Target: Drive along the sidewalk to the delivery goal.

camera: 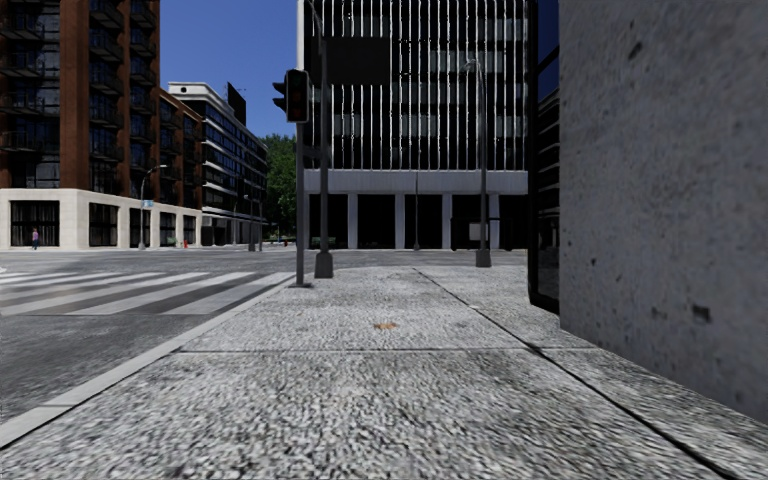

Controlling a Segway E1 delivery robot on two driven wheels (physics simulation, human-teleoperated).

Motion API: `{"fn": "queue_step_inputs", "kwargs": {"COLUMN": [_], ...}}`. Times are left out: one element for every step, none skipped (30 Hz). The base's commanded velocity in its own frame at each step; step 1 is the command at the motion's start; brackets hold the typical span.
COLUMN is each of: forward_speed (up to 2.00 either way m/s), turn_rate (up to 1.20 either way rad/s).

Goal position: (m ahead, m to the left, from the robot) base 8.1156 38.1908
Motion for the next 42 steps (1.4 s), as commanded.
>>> {"fn": "queue_step_inputs", "kwargs": {"forward_speed": [2.00, 2.00, 2.00, 2.00, 2.00, 2.00, 2.00, 2.00, 2.00, 2.00, 2.00, 2.00, 2.00, 2.00, 2.00, 2.00, 2.00, 2.00, 2.00, 2.00, 2.00, 2.00, 2.00, 2.00, 2.00, 2.00, 2.00, 2.00, 2.00, 2.00, 2.00, 2.00, 2.00, 2.00, 2.00, 2.00, 2.00, 2.00, 2.00, 2.00, 2.00, 2.00], "turn_rate": [0.00, 0.00, 0.00, 0.00, 0.00, 0.00, 0.00, 0.00, 0.00, 0.00, 0.00, 0.00, 0.00, 0.00, 0.00, 0.00, 0.00, 0.00, 0.00, 0.00, 0.00, 0.00, 0.00, 0.00, 0.00, 0.00, 0.00, 0.00, 0.00, 0.00, 0.00, 0.00, 0.00, 0.00, 0.00, 0.00, 0.00, 0.00, 0.00, 0.00, 0.00, 0.00]}}
